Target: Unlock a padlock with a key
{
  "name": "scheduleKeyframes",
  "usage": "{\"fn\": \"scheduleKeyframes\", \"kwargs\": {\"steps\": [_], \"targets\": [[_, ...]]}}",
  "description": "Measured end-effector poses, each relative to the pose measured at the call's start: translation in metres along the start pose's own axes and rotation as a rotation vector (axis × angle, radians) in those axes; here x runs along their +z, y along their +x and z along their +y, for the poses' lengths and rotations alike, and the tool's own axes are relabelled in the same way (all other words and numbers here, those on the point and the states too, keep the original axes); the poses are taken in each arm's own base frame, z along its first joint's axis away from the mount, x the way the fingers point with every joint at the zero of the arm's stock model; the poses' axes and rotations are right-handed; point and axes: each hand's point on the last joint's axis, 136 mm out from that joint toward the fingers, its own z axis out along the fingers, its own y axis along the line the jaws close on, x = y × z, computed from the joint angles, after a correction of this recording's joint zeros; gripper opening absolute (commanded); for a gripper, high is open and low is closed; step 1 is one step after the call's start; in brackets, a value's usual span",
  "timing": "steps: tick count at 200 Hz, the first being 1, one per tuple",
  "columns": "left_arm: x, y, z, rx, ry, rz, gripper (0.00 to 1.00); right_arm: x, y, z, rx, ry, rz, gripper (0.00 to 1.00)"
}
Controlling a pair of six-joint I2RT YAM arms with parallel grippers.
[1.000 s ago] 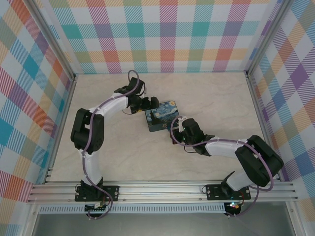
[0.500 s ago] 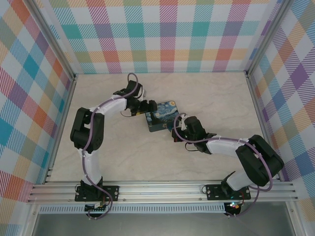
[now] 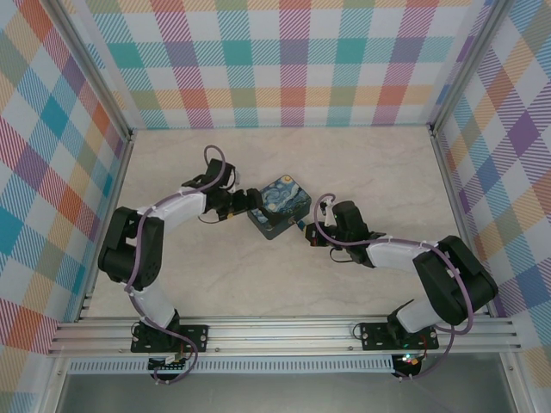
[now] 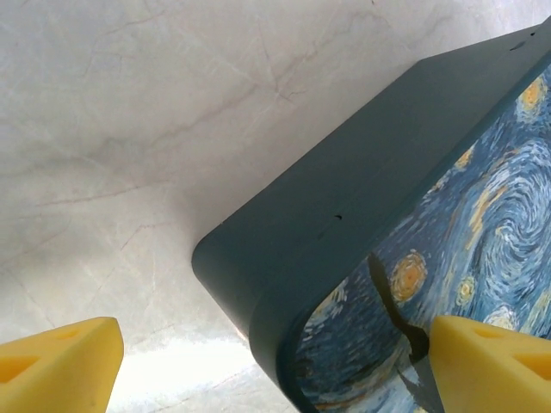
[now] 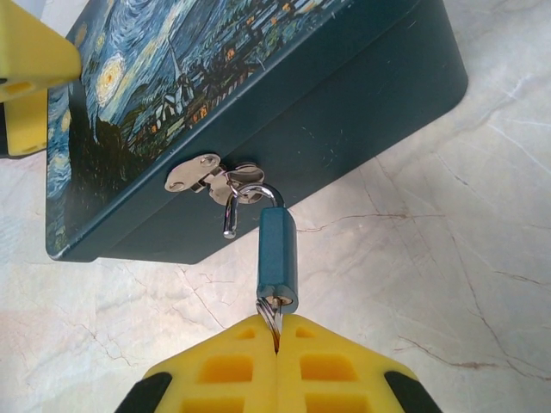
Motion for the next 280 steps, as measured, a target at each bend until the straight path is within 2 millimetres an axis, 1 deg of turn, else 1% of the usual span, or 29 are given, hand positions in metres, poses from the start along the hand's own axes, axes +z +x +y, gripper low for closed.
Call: {"fn": "scheduleKeyframes", "kwargs": {"steps": [34,74,96,111,130,154,174,195,215,226,253,280], "targets": [[-0.004,0.007,0.004,-0.026,0.004,-0.009,0.89,0.001,0.002,-0.001,0.007,-0.008,0.011,0.0],[-0.006,0.008,0.005,-0.034,-0.002,-0.013,0.89,0.002,0.005,-0.004,0.023,-0.007,0.026,0.23],[-0.006,0.007,0.005,-0.04,-0.005,-0.017,0.89,0.0,0.008,-0.014,0.053,0.02,0.034,0.34],[-0.008,0.008,0.007,-0.045,-0.012,-0.022,0.89,-0.004,0.011,-0.021,0.056,0.043,0.04,0.41],[-0.009,0.008,0.008,-0.049,-0.02,-0.025,0.89,-0.012,0.011,-0.023,0.043,0.054,0.033,0.51],[-0.013,0.011,0.011,-0.055,-0.03,-0.032,0.89,-0.021,0.004,-0.018,0.017,0.017,0.012,0.65],[-0.015,0.014,0.014,-0.067,-0.036,-0.035,0.89,-0.024,-0.002,-0.01,0.02,-0.054,0.013,0.79],[-0.016,0.018,0.014,-0.076,-0.036,-0.037,0.89,-0.023,-0.004,0.001,0.025,-0.14,0.026,0.88],[-0.016,0.02,0.013,-0.081,-0.038,-0.04,0.88,-0.016,0.0,0.007,0.022,-0.203,0.051,0.97],[-0.016,0.021,0.012,-0.082,-0.042,-0.044,0.89,-0.011,0.001,0.009,0.025,-0.229,0.055,1.0],[-0.018,0.026,0.014,-0.086,-0.047,-0.051,0.89,0.002,-0.002,0.011,0.023,-0.281,0.054,1.0],[-0.019,0.027,0.014,-0.094,-0.052,-0.055,0.89,0.015,-0.01,0.014,0.029,-0.318,0.052,1.0]]}}
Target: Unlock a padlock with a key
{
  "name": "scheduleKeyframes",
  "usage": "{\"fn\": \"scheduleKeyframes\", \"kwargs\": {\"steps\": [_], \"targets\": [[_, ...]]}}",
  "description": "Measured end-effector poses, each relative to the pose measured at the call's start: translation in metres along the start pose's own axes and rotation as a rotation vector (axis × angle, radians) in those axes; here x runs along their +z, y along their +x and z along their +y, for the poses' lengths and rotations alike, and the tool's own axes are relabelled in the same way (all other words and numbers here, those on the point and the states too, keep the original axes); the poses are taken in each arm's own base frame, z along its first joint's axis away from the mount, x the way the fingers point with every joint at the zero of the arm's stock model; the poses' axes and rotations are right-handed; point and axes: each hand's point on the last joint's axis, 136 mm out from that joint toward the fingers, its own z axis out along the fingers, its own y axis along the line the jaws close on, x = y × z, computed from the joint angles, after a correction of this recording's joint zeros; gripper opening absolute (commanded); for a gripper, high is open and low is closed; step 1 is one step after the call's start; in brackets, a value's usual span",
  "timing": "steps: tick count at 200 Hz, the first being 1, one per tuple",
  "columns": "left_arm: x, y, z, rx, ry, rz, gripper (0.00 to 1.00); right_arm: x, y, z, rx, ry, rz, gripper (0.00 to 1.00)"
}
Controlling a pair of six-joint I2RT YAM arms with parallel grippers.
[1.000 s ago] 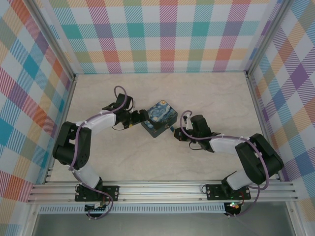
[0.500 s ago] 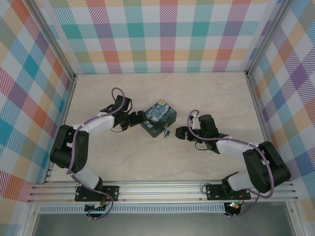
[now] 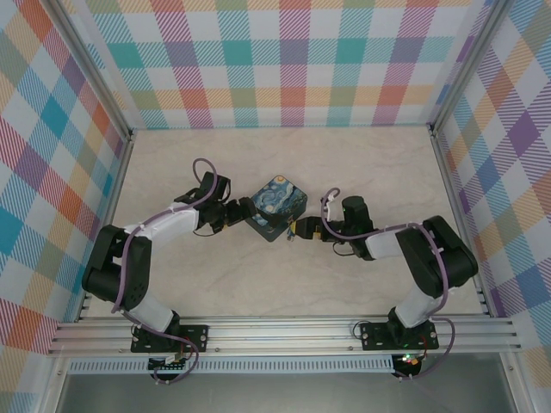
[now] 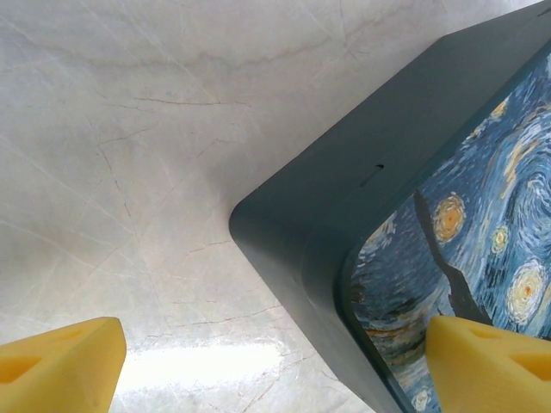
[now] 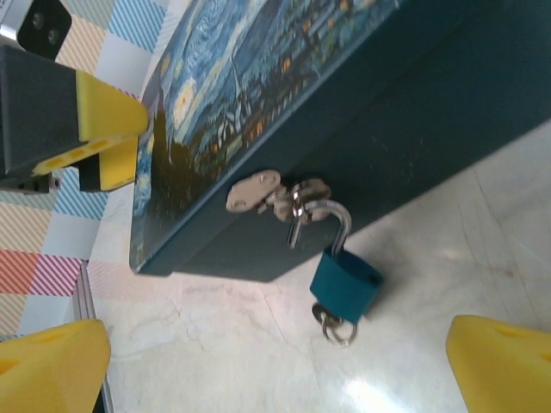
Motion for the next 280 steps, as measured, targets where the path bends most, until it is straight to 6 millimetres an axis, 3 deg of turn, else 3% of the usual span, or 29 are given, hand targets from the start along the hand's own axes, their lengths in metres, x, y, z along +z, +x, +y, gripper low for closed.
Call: {"fn": "scheduleKeyframes", "kwargs": {"steps": [62,192,249,280], "targets": [[0.0,0.0,0.0,-0.006,-0.002,-0.002,0.88,0.02,-0.021,0.007,-0.007,-0.069,0.003,0.98],[0.0,0.0,0.0,-0.007,-0.004,-0.001,0.89,0.038,-0.01,0.011,0.046,-0.121,0.051,0.9],[0.0,0.0,0.0,-0.01,-0.004,-0.001,0.89,0.038,-0.012,0.013,0.066,-0.128,0.045,0.83],[0.0,0.0,0.0,-0.01,-0.004,0.0,0.89,0.038,-0.013,0.015,0.061,-0.138,0.043,0.74]]}}
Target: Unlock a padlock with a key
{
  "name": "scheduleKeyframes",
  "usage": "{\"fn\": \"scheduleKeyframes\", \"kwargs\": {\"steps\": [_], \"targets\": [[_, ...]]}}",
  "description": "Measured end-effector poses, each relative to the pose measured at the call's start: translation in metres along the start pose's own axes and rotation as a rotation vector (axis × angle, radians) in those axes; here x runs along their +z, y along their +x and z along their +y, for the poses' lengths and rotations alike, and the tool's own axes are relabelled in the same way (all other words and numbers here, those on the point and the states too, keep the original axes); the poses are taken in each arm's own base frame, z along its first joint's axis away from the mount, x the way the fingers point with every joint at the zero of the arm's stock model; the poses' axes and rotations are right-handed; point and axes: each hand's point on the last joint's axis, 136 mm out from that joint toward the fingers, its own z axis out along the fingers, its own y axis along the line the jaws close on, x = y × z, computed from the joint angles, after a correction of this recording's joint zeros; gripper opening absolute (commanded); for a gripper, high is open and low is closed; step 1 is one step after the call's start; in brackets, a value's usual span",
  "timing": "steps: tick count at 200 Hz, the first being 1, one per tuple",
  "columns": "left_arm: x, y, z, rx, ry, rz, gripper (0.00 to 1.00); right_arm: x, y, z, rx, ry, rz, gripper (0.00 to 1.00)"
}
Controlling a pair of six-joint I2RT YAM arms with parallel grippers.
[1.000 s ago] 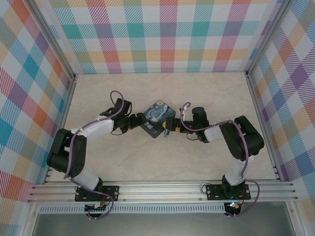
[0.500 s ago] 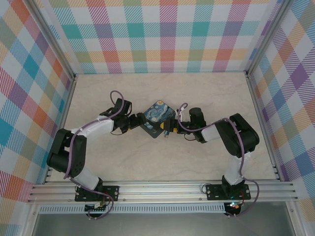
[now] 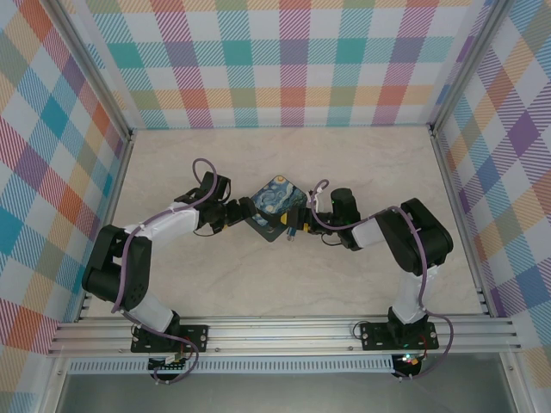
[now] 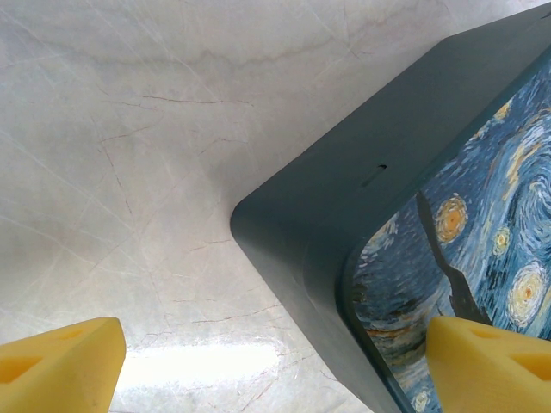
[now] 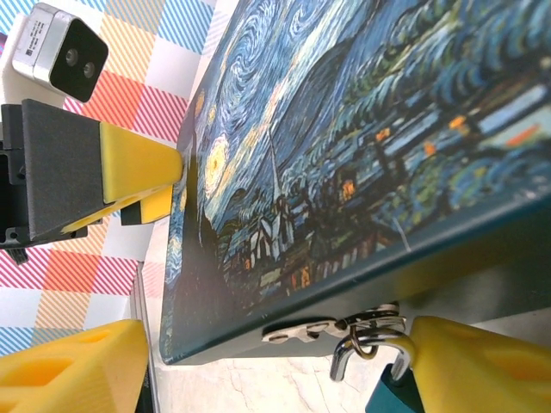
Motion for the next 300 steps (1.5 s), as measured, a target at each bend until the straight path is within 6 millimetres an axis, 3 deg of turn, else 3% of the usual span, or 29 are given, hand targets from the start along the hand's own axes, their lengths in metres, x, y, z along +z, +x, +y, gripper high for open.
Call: {"fn": "scheduleKeyframes", "kwargs": {"steps": [57,124,164,209,300], "targets": [[0.0,0.0,0.0,0.0,-0.001,0.0,0.89,-0.001,0.004,-0.002,0.018,0.002,0.002,0.67],[0.0,0.0,0.0,0.0,-0.001,0.0,0.89,-0.001,0.006,-0.001,0.018,-0.006,0.009,0.75],[0.0,0.0,0.0,0.0,-0.001,0.0,0.89,0.001,0.012,-0.005,0.034,-0.017,0.035,0.75],[0.0,0.0,0.0,0.0,-0.002,-0.001,0.89,0.001,0.01,0.002,0.014,-0.047,0.031,0.65],[0.0,0.0,0.001,0.0,-0.006,-0.002,0.9,-0.002,0.017,-0.005,0.038,-0.029,0.027,0.44]]}}
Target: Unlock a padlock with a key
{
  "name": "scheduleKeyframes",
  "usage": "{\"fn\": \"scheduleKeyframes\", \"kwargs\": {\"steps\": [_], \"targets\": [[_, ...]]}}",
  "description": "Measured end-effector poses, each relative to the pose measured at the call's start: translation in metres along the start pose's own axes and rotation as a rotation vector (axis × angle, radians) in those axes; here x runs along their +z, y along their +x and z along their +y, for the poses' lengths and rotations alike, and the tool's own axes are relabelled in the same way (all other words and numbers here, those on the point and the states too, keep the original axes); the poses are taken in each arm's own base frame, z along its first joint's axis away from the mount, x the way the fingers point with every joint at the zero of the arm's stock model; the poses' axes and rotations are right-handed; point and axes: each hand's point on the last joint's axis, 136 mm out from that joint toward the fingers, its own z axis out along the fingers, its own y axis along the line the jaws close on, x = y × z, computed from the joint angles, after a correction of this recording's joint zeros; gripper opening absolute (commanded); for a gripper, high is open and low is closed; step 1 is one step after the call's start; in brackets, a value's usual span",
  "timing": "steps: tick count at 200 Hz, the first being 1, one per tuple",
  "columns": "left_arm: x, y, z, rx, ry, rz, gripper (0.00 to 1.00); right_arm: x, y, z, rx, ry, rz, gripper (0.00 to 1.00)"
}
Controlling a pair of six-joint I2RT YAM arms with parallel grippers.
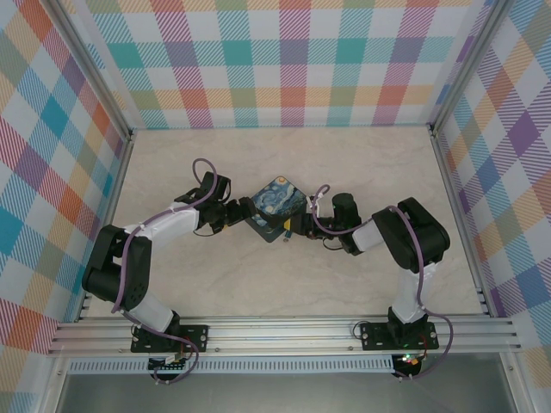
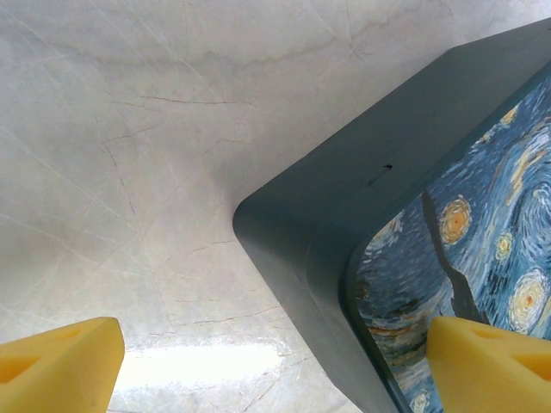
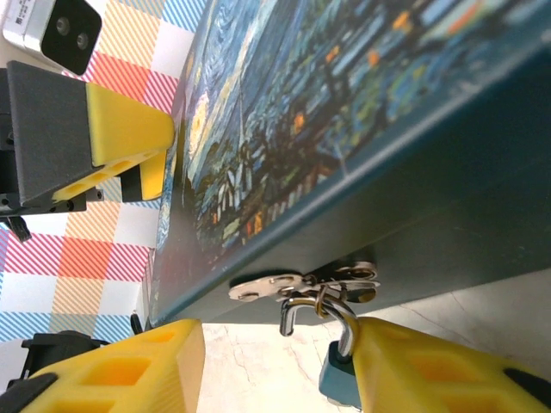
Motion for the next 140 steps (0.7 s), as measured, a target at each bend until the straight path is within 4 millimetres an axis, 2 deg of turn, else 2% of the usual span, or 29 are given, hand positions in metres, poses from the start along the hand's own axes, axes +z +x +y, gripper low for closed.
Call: {"fn": "scheduleKeyframes", "kwargs": {"steps": [106,140], "targets": [[-0.0001,-0.0007,0.0008,0.0,-0.004,-0.004,0.9,-0.0021,0.0051,-0.0054,0.019,0.016,0.002,0.22],[-0.0007,-0.0012,0.001,0.0,-0.006,-0.007,0.9,-0.0035,0.0062,-0.0084,0.03,0.024,0.002,0.11]]}}
